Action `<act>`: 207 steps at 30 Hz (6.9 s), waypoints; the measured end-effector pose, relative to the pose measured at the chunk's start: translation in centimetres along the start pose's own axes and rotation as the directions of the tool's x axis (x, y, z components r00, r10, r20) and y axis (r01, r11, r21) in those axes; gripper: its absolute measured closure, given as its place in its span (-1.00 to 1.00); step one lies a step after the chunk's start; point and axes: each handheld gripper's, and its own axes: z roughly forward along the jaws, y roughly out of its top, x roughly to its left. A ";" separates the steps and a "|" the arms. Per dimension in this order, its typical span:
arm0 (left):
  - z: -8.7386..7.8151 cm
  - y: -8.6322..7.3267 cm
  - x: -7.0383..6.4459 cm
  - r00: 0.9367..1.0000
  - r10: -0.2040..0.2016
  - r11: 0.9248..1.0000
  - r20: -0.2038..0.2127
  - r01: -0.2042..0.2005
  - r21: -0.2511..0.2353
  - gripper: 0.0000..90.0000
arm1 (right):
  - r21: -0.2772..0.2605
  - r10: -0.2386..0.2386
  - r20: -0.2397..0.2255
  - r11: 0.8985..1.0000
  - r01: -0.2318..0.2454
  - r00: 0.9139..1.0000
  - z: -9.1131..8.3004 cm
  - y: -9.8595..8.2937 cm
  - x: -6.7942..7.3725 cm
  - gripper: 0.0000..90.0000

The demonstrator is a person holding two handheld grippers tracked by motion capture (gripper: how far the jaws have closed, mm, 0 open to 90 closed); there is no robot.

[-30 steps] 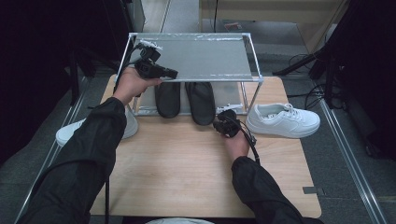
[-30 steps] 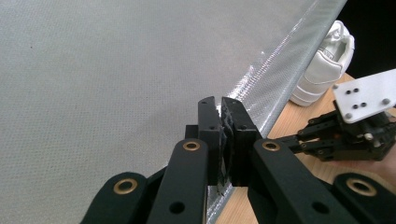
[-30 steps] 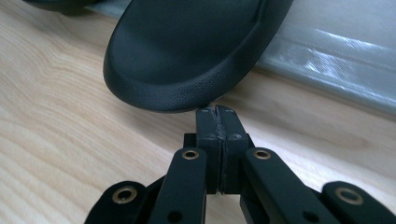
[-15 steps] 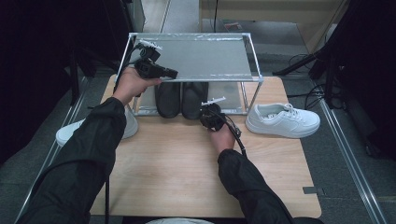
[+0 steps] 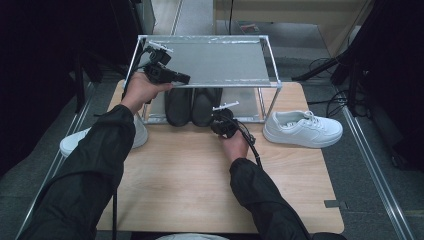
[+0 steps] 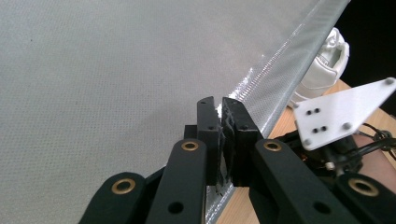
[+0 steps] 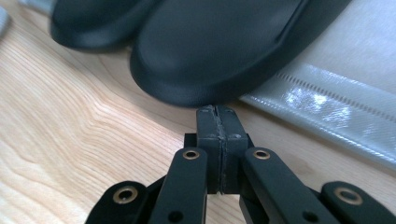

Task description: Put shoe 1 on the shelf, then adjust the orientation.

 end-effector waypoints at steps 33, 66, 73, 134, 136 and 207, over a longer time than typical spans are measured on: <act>-4.8 -4.0 -5.4 0.995 0.096 0.995 0.034 -0.096 -0.015 -0.17 | -0.122 -0.053 -0.233 0.992 0.025 0.971 -9.1 -4.4 0.3 0.23; -4.9 -14.3 -6.5 0.994 0.096 0.995 0.055 -0.094 -0.036 0.10 | -0.124 -0.068 -0.226 0.991 0.041 0.972 -15.7 -9.3 -2.0 0.03; -4.5 -16.2 -5.7 0.998 0.050 0.999 0.037 -0.050 -0.009 0.14 | -0.127 -0.029 -0.246 0.992 -0.002 0.969 -15.9 -9.8 -2.9 0.06; -13.7 -24.5 7.1 0.979 -0.152 0.988 -0.132 0.153 -0.006 0.16 | -0.092 -0.110 -0.218 0.992 0.092 0.970 -14.4 -9.3 -2.2 0.04; -13.7 -24.7 7.2 0.983 -0.136 0.991 -0.122 0.136 -0.006 0.17 | -0.090 -0.108 -0.218 0.992 0.090 0.970 -14.4 -9.3 -2.2 0.04; -9.6 -18.9 -3.9 0.984 -0.111 0.991 0.142 0.100 0.084 0.84 | -0.130 -0.166 -0.269 0.982 0.135 0.949 -13.5 -8.2 -0.3 0.03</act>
